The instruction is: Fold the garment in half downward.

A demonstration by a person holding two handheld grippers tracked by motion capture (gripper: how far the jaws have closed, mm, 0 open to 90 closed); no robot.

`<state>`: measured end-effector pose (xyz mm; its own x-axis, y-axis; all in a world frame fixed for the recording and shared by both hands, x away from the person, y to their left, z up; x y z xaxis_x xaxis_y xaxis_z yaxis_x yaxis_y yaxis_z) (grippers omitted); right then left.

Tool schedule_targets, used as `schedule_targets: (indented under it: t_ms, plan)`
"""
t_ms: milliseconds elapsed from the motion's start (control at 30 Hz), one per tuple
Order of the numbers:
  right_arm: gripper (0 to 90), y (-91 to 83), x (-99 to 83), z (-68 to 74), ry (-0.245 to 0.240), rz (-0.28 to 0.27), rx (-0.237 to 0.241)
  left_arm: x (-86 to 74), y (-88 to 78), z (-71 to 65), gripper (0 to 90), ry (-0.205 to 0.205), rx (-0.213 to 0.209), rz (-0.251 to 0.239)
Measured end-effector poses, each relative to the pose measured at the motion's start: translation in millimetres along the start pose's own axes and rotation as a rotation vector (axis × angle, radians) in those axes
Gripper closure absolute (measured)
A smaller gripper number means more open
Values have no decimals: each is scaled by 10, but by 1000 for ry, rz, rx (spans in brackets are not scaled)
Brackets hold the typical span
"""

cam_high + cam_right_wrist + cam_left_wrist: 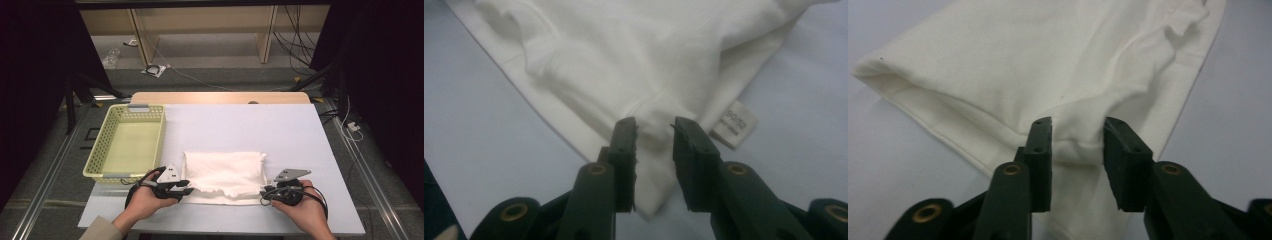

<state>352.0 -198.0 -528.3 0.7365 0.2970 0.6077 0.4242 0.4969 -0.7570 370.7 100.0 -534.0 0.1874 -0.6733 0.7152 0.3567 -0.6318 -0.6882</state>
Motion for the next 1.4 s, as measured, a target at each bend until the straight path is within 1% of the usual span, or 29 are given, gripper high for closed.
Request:
schedule_targets:
  t_ms: [100, 167, 200, 300, 367, 400, 533, 600, 633, 667, 700, 767, 800, 933, 1033, 1100, 1167, 1200, 1267, 1367, 1400]
  plan:
    - [732, -67, -12, -32, 26, -27, -1, 7, -46, -30, 534, -7, -11, -2]
    - [751, -96, -11, -63, 26, -41, -11, 19, -83, -48, 506, -9, -25, 0]
    - [758, -101, -8, -61, 39, -49, -6, 30, -99, -52, 498, -17, -30, -3]
    - [766, -84, 19, -51, 54, -60, -3, 62, -124, -46, 482, -66, -37, -14]
    - [763, -53, 30, -26, 71, -52, 7, 75, -110, -41, 483, -107, -44, -17]
    - [759, -32, 36, -16, 73, -50, 11, 83, -96, -42, 490, -128, -45, -20]
    - [736, 26, 77, 25, 95, -52, 21, 129, -40, -35, 529, -173, -42, -28]
    - [727, 48, 96, 35, 105, -51, 18, 137, -10, -17, 542, -172, -38, -18]
    - [723, 64, 93, 36, 114, -40, 15, 120, 13, -2, 567, -165, -23, 1]
    - [723, 90, 84, 25, 109, -30, 13, 97, 38, 2, 595, -150, -13, 23]
    - [727, 119, 75, 25, 115, -23, 11, 80, 63, -8, 622, -146, -15, 37]
    - [759, 159, 47, 38, 122, 2, 10, 47, 107, -33, 671, -134, -19, 57]
    - [783, 168, 45, 53, 127, 5, 15, 30, 126, -36, 691, -119, -12, 72]
    - [891, 165, 49, 70, 127, 17, 16, 33, 158, -37, 793, -103, 12, 88]
    - [900, 157, 44, 71, 131, 26, 13, 36, 151, -46, 840, -99, 21, 101]
    - [900, 147, 45, 72, 131, 20, 11, 48, 133, -39, 851, -113, 26, 93]
    - [900, 133, 45, 82, 128, 17, 10, 60, 97, -30, 854, -134, 23, 78]
    - [900, 133, 45, 82, 128, 17, 10, 60, 97, -30, 855, -134, 23, 78]
    - [900, 94, 49, 96, 120, 11, 13, 71, 26, 0, 856, -144, 26, 66]
    - [900, 28, 51, 112, 139, -6, 21, 74, -27, 11, 857, -149, 29, 59]
    - [900, 8, 51, 114, 137, -10, 26, 74, -37, 9, 858, -148, 28, 59]
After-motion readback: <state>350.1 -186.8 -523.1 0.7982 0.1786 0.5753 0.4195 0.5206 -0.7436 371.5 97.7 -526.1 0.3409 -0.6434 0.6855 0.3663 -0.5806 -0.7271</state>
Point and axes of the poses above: each handheld gripper's, and its own axes: y roughly forward along the jaws, x roughly out of its top, z roughly to its left, the point moved 8 cm from there along y, roughly forward along the jaws, and after that the axes turned 12 degrees about y, right-handed, at the moved point
